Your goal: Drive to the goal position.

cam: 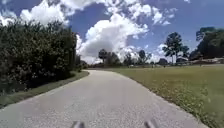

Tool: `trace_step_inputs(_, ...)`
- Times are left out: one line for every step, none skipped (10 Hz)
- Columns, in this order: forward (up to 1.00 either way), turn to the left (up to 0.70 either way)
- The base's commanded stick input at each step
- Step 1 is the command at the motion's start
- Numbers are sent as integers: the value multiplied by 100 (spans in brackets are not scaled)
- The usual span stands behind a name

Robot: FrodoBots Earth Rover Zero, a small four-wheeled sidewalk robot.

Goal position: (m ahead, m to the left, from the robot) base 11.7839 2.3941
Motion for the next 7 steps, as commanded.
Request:
trace_step_inputs(50, 0)
trace_step_inputs(50, 0)
trace_step_inputs(50, 0)
trace_step_inputs(50, 0)
trace_step_inputs(50, 0)
trace_step_inputs(50, 0)
trace_step_inputs(50, 0)
